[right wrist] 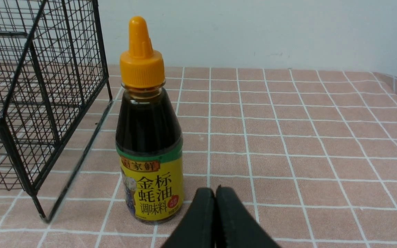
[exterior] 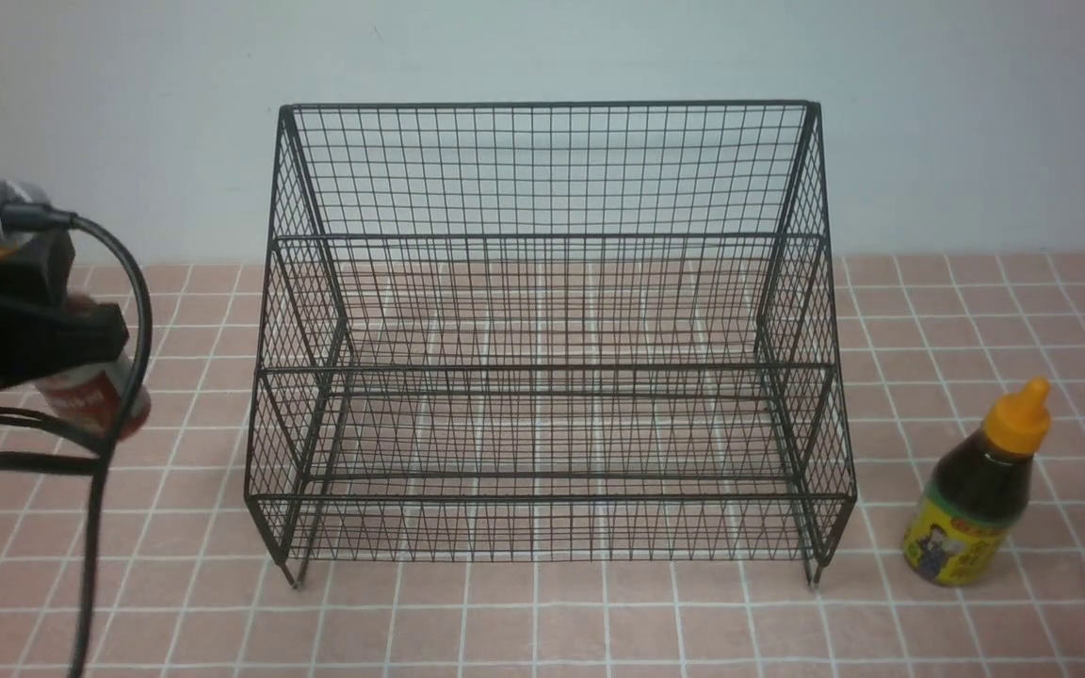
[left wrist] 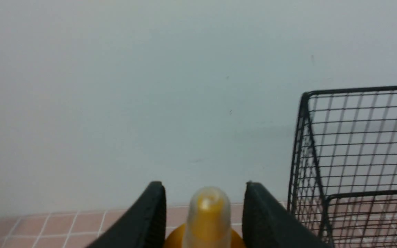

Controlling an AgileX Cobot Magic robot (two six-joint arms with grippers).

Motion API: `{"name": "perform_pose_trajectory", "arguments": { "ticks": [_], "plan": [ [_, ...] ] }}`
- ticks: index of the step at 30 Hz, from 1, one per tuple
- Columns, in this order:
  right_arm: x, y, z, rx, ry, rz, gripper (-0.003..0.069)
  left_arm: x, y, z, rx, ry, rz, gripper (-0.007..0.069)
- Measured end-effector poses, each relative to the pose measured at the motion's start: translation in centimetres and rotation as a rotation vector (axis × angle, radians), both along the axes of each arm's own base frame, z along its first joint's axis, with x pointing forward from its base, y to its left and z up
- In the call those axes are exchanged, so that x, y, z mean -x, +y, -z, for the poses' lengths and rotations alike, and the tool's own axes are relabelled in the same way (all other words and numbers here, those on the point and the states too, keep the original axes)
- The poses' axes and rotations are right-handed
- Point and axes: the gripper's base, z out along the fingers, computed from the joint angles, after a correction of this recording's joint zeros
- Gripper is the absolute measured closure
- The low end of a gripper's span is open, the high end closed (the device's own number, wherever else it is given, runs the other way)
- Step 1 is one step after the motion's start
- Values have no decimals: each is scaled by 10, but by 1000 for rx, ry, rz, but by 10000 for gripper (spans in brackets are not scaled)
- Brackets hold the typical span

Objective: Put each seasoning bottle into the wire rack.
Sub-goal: Use the left arm to put the condiment bottle back on the shelf

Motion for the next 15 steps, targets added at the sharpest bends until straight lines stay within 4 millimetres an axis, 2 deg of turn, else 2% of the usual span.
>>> {"name": "perform_pose_trajectory", "arguments": {
  "ticks": [1, 2, 5, 10, 14, 15],
  "plan": [
    [0, 0, 0, 0, 0, 0, 673, 1, -1, -1, -9, 8, 7, 365],
    [0, 0, 0, 0, 0, 0, 673, 11, -4, -14, -29, -11, 37, 365],
    [0, 0, 0, 0, 0, 0, 673, 25, -14, -26, -7, -30, 101, 365],
    [0, 0, 0, 0, 0, 0, 673, 34, -37, -29, 38, -37, 228, 365],
    [0, 0, 0, 0, 0, 0, 673, 35, -65, -22, 46, 4, 375, 365],
    [0, 0, 0, 0, 0, 0, 673, 35, -67, -21, 45, 6, 380, 365]
  ]
}}
